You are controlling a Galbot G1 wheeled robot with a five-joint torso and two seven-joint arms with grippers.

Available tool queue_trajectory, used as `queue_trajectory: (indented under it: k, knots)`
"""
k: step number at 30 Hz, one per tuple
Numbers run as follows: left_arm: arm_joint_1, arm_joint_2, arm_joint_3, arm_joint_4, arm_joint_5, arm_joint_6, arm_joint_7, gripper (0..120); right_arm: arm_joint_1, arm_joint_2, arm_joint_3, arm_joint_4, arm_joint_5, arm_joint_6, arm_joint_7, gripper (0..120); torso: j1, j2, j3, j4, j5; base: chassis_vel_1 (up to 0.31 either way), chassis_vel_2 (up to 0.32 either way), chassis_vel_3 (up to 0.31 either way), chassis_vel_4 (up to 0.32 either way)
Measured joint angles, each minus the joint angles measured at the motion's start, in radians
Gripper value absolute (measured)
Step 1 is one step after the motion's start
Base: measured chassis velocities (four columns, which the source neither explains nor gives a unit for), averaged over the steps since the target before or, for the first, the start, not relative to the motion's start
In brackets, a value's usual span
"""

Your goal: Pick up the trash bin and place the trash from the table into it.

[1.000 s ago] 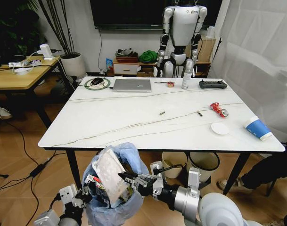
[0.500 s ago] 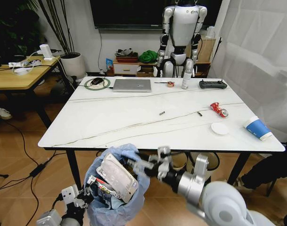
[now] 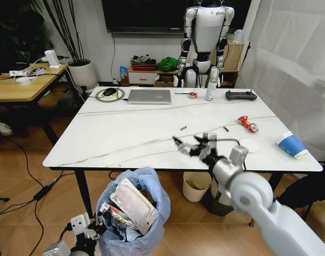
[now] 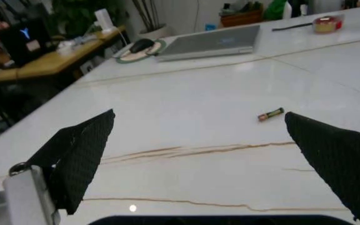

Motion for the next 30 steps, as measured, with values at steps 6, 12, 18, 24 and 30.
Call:
queue_trajectory:
  k: [6, 12, 18, 24, 30]
  knots:
    - [0.001, -0.005, -0.006, -0.006, 0.000, 0.000, -0.001, 0, 0.086, 0.054, -0.039, -0.120, -0.125, -0.037, -0.003, 100, 0.000, 0.000, 0.000, -0.0003, 0.0001, 0.000, 0.000, 0.000, 0.000]
    - [0.012, -0.021, -0.010, -0.018, 0.010, 0.000, -0.002, 0, 0.249, 0.203, -0.060, -0.336, -0.266, -0.085, -0.009, 100, 0.000, 0.000, 0.000, 0.0004, -0.0001, 0.000, 0.000, 0.000, 0.000]
    - [0.023, -0.034, -0.017, -0.029, 0.020, 0.000, -0.002, 0, 0.330, 0.285, -0.066, -0.529, -0.349, -0.087, -0.008, 100, 0.000, 0.000, 0.000, 0.0000, -0.0001, 0.000, 0.000, 0.000, 0.000]
    - [0.032, -0.045, -0.021, -0.037, 0.031, -0.003, -0.001, 0, 0.351, 0.323, -0.067, -0.657, -0.382, -0.062, -0.018, 100, 0.000, 0.000, 0.000, -0.0002, 0.0000, 0.000, 0.000, 0.000, 0.000]
    - [0.034, -0.052, -0.016, -0.037, 0.039, -0.004, 0.001, 0, 0.363, 0.337, -0.067, -0.694, -0.381, -0.047, -0.025, 100, 0.000, 0.000, 0.000, -0.0002, 0.0000, 0.000, 0.000, 0.000, 0.000]
